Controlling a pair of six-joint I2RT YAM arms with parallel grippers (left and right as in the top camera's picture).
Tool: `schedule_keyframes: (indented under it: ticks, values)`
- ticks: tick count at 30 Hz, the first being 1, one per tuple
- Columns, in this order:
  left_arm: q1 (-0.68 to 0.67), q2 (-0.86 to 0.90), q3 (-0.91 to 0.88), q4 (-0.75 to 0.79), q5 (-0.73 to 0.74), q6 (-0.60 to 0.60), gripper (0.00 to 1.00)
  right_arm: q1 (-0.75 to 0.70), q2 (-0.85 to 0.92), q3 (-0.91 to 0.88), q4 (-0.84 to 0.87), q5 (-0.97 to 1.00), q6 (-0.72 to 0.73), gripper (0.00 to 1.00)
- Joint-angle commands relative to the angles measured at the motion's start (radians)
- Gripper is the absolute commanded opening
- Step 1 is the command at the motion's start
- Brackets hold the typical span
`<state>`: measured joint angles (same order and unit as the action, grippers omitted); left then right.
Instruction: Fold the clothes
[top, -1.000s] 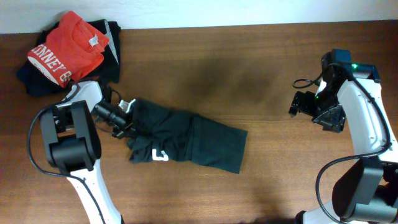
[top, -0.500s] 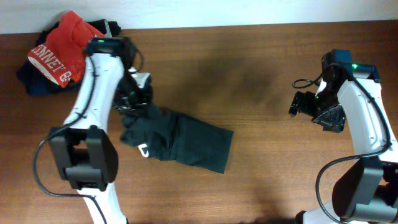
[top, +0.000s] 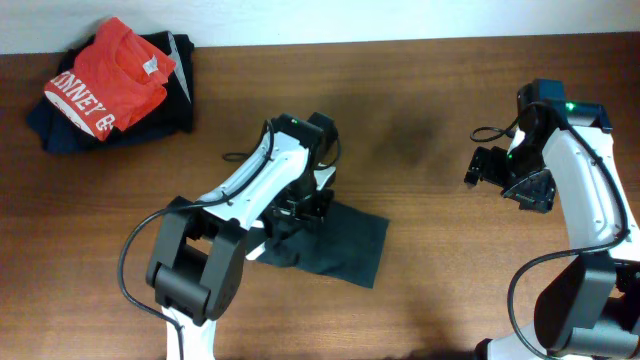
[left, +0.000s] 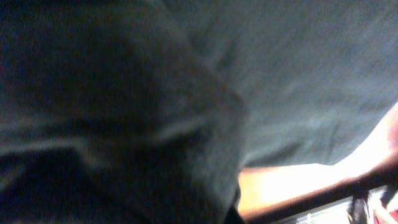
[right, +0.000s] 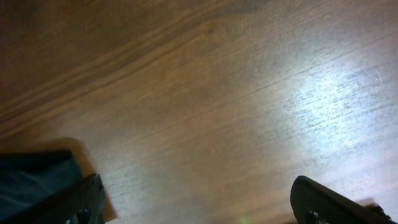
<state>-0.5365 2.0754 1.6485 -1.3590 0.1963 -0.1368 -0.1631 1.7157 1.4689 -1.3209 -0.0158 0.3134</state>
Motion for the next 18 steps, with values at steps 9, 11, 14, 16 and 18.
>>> schedule_keyframes:
  ticks: [9,11,14,16,18]
  values:
    - [-0.080,-0.011,0.262,-0.232,-0.076,-0.061,0.01,-0.001,-0.010,0.012,0.000,0.002,-0.002,0.99]
    - [-0.140,-0.011,0.256,-0.224,-0.051,-0.061,0.01,-0.001,-0.010,0.012,0.000,0.002,-0.002,0.99]
    - [-0.210,-0.011,0.241,-0.198,-0.051,-0.061,0.09,-0.001,-0.010,0.012,0.000,0.002,-0.002,0.99]
    - [-0.262,-0.010,0.209,-0.122,-0.043,-0.061,0.17,-0.001,-0.010,0.012,0.000,0.002,-0.002,0.99]
    - [-0.295,-0.010,0.161,-0.051,-0.010,-0.085,0.13,-0.001,-0.010,0.012,0.000,0.002,-0.002,0.99]
